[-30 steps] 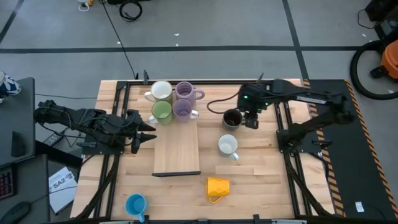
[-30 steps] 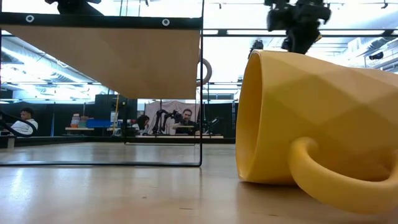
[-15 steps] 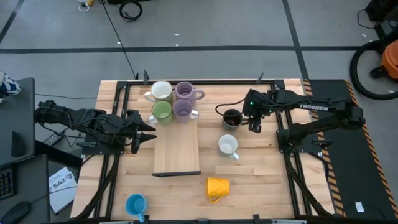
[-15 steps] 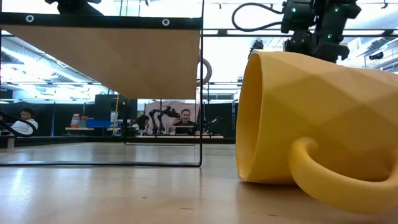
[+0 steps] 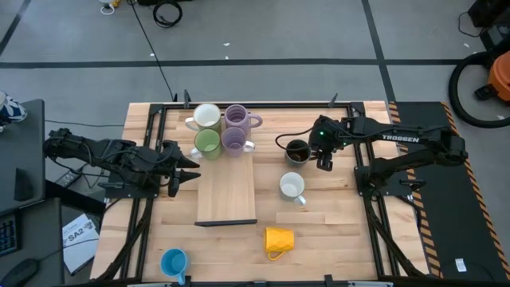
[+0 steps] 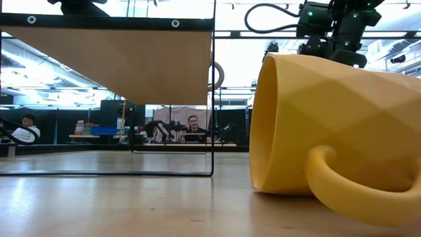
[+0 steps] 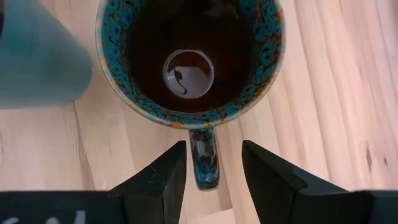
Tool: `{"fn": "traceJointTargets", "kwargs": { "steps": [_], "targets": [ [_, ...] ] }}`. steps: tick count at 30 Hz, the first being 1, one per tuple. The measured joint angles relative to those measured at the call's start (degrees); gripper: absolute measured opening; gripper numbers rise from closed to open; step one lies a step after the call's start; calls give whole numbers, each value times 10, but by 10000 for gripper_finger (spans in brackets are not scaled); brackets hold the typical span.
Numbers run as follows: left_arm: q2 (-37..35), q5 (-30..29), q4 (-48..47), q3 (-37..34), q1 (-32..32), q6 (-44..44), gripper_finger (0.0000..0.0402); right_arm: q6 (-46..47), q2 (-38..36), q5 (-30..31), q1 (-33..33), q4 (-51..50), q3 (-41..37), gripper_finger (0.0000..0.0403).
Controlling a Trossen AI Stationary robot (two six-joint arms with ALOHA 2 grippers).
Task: Place coffee mugs
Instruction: Put the blue patterned mug on the shelf
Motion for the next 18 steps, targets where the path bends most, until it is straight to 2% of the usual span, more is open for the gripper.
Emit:
{"fn": "traceJointTargets", "kwargs": {
  "steps": [11, 18],
  "targets": [
    [0, 0, 0, 0, 0, 0, 172, 0, 0, -2, 0, 0, -4, 162],
    [0, 0, 0, 0, 0, 0, 172, 4, 1, -2, 0, 58, -59, 162]
  ]
}}
